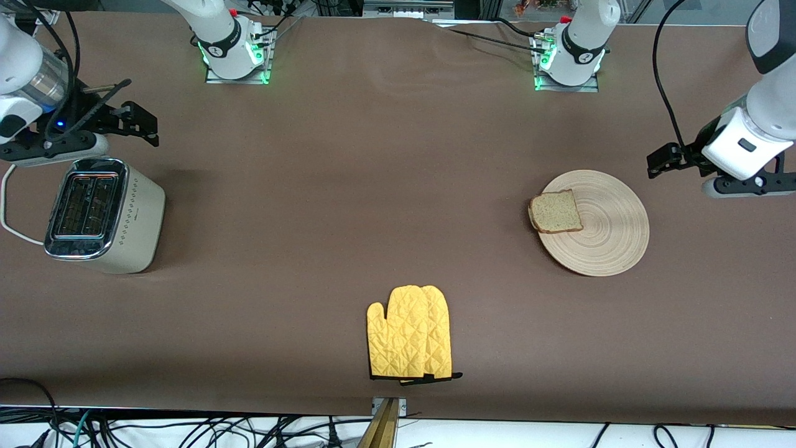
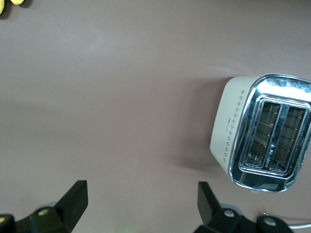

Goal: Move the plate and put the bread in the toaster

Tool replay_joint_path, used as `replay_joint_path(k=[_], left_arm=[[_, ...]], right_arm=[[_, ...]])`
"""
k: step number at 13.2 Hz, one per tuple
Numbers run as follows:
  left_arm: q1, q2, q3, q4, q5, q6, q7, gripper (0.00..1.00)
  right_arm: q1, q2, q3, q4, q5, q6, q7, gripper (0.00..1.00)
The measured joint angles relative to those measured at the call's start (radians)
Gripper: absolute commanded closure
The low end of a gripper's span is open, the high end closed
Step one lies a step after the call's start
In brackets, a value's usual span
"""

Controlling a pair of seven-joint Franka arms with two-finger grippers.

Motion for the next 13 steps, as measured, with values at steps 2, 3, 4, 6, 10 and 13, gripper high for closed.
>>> replay_joint_path(k=[2, 3, 4, 6, 10, 13], left_arm=[[0.037, 0.050, 0.003, 0.053, -0.007, 0.000, 0.003, 0.00], [0.063, 0.077, 0.004, 0.081, -0.039, 0.000, 0.012, 0.00], [0.097, 0.102, 0.005, 0.100, -0.092, 0.000, 0.034, 0.00], [0.182, 0.143, 0.007, 0.114, -0.208, -0.001, 0.123, 0.00], [0.354, 0.243, 0.009, 0.116, -0.395, -0.006, 0.412, 0.00], [0.447, 0.338, 0.008, 0.117, -0.504, -0.010, 0.624, 0.00]], right_arm=[[0.000, -0.002, -0.008, 0.003, 0.000, 0.015, 0.000, 0.00], [0.000, -0.002, -0.008, 0.003, 0.000, 0.017, 0.000, 0.00], [0.000, -0.002, -0.008, 0.003, 0.000, 0.020, 0.000, 0.00], [0.001, -0.002, -0.007, 0.003, 0.000, 0.022, 0.000, 0.00], [0.001, -0.002, -0.007, 0.004, 0.000, 0.024, 0.000, 0.00], [0.002, -0.002, -0.003, 0.004, 0.000, 0.033, 0.000, 0.00]])
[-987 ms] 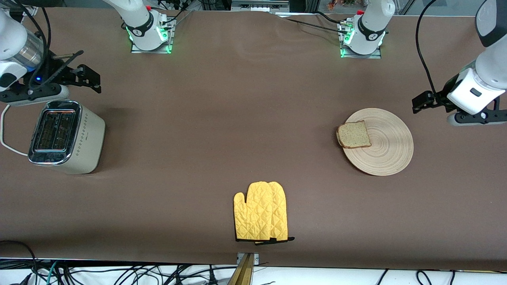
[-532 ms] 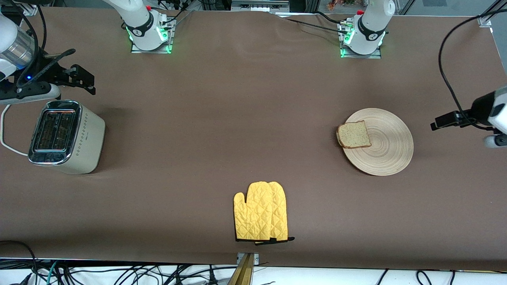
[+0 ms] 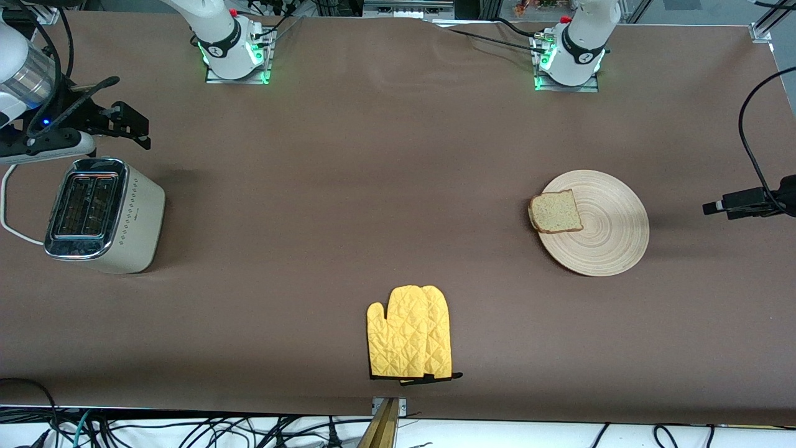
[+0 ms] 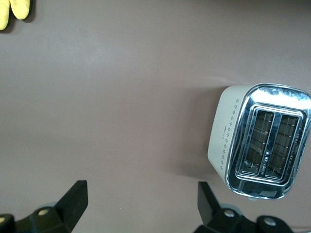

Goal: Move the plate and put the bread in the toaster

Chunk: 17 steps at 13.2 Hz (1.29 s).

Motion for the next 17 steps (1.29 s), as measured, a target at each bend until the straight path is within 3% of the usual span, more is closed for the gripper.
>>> replay_joint_path(k=[6, 10, 14, 16, 17], left_arm=[[0.139, 0.238, -0.001, 0.000, -0.210, -0.097, 0.280, 0.00], [0.147, 0.371, -0.006, 0.004, -0.221, -0.098, 0.402, 0.00], [0.147, 0.434, -0.008, 0.008, -0.221, -0.077, 0.422, 0.00], [0.147, 0.459, -0.009, 0.009, -0.221, -0.057, 0.423, 0.25], [0.147, 0.470, -0.009, 0.010, -0.221, -0.054, 0.424, 0.49]], right_arm=[[0.001, 0.000, 0.001, 0.000, 0.000, 0.002, 0.000, 0.00], [0.001, 0.003, 0.001, -0.001, 0.000, 0.003, 0.000, 0.00], [0.001, 0.007, 0.001, -0.004, 0.000, 0.007, 0.000, 0.00], [0.001, 0.007, 0.001, -0.006, 0.000, 0.010, 0.000, 0.00], [0.001, 0.007, 0.001, -0.006, 0.000, 0.011, 0.000, 0.00]])
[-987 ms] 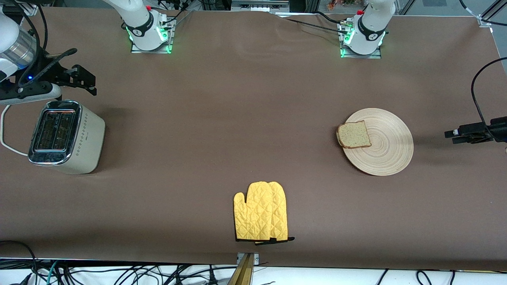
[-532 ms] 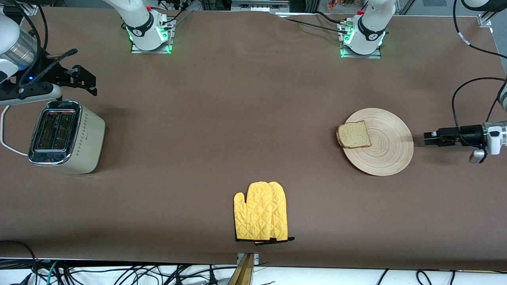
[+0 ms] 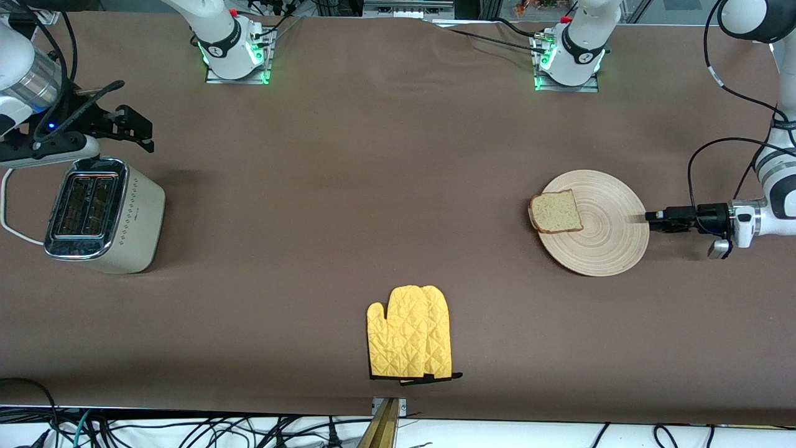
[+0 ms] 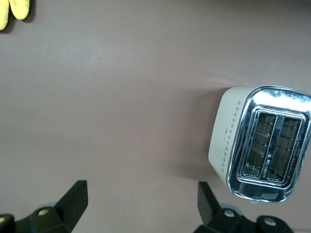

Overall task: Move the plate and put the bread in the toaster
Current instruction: 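Push the wooden plate with the left gripper toward the toaster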

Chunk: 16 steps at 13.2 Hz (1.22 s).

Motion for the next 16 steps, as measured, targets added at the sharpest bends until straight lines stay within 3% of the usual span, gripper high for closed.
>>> replay_joint_path(k=[1, 3, 4, 12, 16], left_arm=[[0.000, 0.010, -0.001, 0.000, 0.000, 0.002, 0.001, 0.72], [-0.004, 0.019, -0.002, 0.003, 0.000, 0.003, 0.004, 0.94], [-0.007, 0.019, -0.003, 0.005, 0.000, 0.003, 0.004, 1.00], [-0.016, 0.019, -0.013, 0.027, 0.011, -0.011, 0.008, 1.00], [-0.029, 0.019, -0.124, 0.092, 0.014, -0.069, -0.033, 1.00]], right_arm=[[0.000, 0.000, 0.000, 0.000, 0.000, 0.001, 0.000, 0.00], [0.000, 0.000, 0.001, 0.000, 0.000, 0.003, 0.000, 0.00], [0.001, 0.000, 0.001, 0.000, 0.000, 0.004, 0.000, 0.00], [0.001, 0.000, 0.003, -0.001, 0.000, 0.009, 0.000, 0.00], [0.001, 0.000, 0.003, -0.002, 0.000, 0.009, 0.000, 0.00]])
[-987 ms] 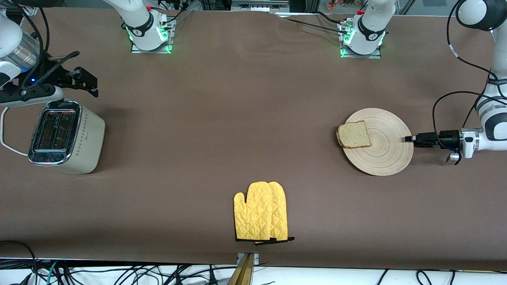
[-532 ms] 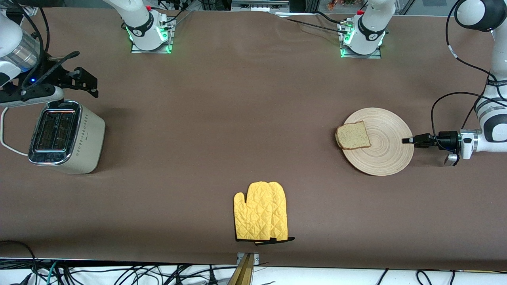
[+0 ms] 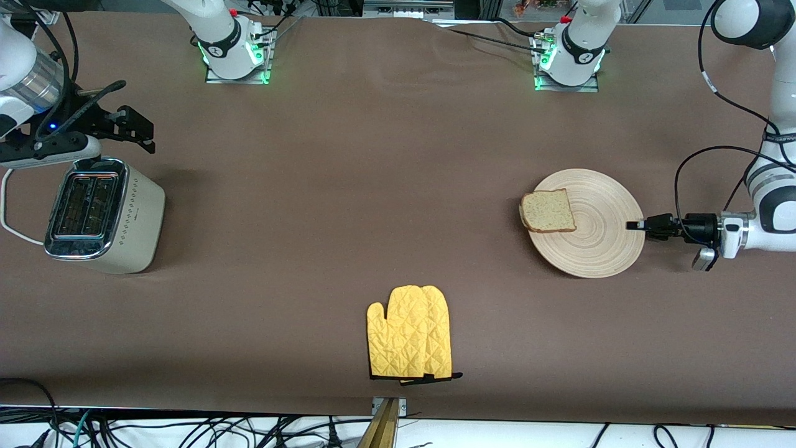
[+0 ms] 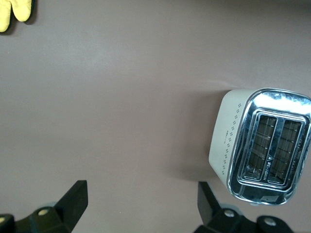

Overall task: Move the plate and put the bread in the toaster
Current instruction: 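Push the wooden plate with the left gripper toward the toaster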

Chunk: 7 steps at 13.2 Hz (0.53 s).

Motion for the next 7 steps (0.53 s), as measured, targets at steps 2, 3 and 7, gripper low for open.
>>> replay_joint_path(k=[2, 3, 7], left_arm=[[-0.034, -0.001, -0.063, 0.025, 0.000, -0.004, -0.088, 1.00], [-0.067, 0.000, -0.082, 0.029, 0.000, -0.004, -0.117, 1.00], [-0.286, 0.000, -0.095, 0.030, -0.056, 0.026, -0.142, 1.00]], right_arm=[[0.000, 0.000, 0.000, -0.001, 0.000, 0.000, 0.000, 0.00], [0.000, 0.000, 0.000, -0.001, 0.000, 0.000, 0.000, 0.00], [0.000, 0.000, 0.000, -0.001, 0.000, 0.000, 0.000, 0.00]])
